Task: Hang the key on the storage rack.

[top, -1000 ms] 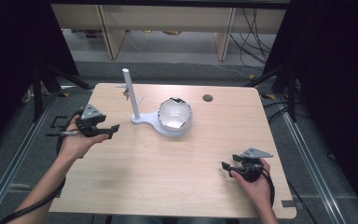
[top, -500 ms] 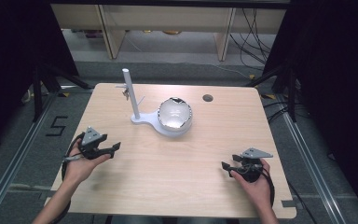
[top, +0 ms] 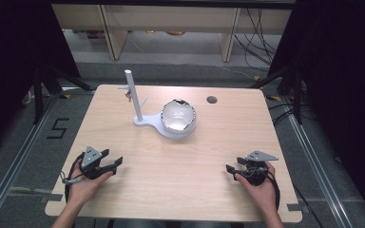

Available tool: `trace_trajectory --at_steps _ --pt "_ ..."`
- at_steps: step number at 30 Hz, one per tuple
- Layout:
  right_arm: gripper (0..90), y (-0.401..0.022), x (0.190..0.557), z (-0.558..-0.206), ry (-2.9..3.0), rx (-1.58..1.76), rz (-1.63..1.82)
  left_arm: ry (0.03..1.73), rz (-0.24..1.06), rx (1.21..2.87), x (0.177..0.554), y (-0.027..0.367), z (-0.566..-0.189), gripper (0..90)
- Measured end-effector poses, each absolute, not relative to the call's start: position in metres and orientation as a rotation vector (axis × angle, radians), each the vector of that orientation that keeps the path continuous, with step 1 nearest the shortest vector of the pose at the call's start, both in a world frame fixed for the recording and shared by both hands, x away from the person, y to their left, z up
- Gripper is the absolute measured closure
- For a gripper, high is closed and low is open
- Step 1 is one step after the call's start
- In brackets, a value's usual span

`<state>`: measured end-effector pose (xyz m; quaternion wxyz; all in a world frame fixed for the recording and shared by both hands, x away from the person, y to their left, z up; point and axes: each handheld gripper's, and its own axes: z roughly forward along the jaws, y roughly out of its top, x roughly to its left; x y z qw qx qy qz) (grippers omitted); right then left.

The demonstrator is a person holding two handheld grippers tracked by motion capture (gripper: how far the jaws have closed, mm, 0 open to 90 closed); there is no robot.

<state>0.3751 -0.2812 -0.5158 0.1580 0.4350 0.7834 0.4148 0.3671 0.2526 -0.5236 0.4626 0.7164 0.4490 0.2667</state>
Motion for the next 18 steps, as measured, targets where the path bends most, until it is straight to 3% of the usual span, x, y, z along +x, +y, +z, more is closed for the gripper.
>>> trace_trajectory --at_steps 9,18 --pt "38.7 -0.280 0.375 -0.517 2.230 1.244 1.191 1.082 0.794 1.719 0.358 0.249 -0.523 33.4" --pt "38.7 -0.280 0.375 -0.517 2.225 1.237 1.193 1.085 0.797 1.652 0.354 0.252 -0.524 33.1"
